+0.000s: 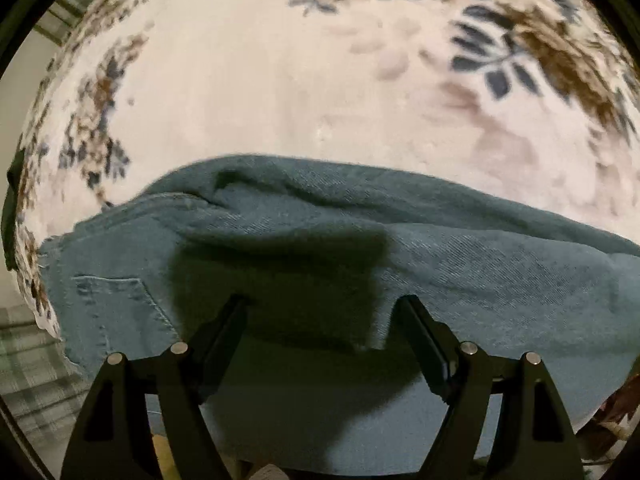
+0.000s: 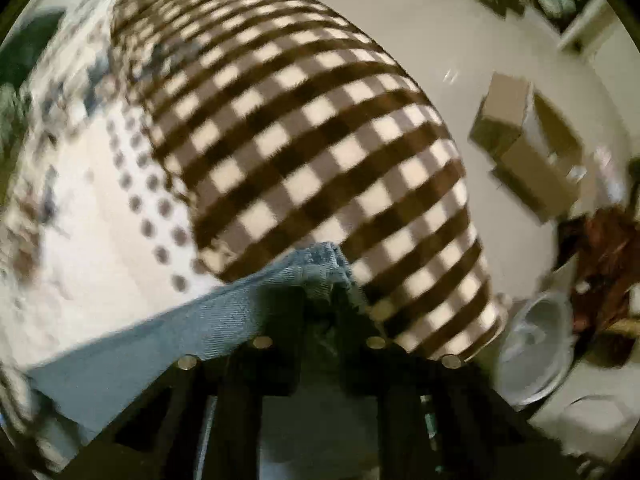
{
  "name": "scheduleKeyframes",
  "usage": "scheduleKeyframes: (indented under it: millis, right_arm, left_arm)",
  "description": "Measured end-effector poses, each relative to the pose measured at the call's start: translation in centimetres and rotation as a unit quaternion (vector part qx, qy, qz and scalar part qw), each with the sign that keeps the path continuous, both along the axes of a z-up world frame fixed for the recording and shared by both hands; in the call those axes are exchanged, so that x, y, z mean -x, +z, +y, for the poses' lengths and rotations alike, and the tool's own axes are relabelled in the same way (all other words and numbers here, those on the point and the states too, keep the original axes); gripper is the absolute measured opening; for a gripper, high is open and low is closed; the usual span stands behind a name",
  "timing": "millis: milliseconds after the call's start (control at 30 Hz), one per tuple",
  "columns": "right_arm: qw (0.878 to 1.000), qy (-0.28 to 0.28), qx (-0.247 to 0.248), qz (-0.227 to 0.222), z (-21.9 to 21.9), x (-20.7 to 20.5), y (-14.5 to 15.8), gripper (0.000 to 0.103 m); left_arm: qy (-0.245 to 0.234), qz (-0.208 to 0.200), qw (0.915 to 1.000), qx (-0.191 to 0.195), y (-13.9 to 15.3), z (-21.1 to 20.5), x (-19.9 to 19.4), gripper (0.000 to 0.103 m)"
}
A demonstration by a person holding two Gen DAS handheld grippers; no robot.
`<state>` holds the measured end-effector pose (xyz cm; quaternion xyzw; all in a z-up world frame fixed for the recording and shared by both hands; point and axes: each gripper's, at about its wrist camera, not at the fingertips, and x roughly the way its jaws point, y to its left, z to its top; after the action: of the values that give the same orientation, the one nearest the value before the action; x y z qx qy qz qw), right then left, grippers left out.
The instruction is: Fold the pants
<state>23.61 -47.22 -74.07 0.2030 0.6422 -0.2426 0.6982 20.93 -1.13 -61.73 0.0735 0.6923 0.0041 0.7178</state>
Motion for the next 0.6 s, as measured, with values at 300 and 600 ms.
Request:
scheduleKeyframes:
  millis: [300, 600]
  right_arm:
    - [0.999, -0.003, 0.046, -0.001, 0.7, -0.1, 1.1, 0.019]
    - [0.978, -0.058, -0.192, -0.051, 9.3, -3.3, 4.7, 0.032]
  left_arm:
    - [0.021, -0.026, 0.9993, 0.018, 3.0, 4.0, 0.6, 0.078]
    - [0.006, -0.018, 0.9995, 0.024, 2.7, 5.4, -3.0, 0.078]
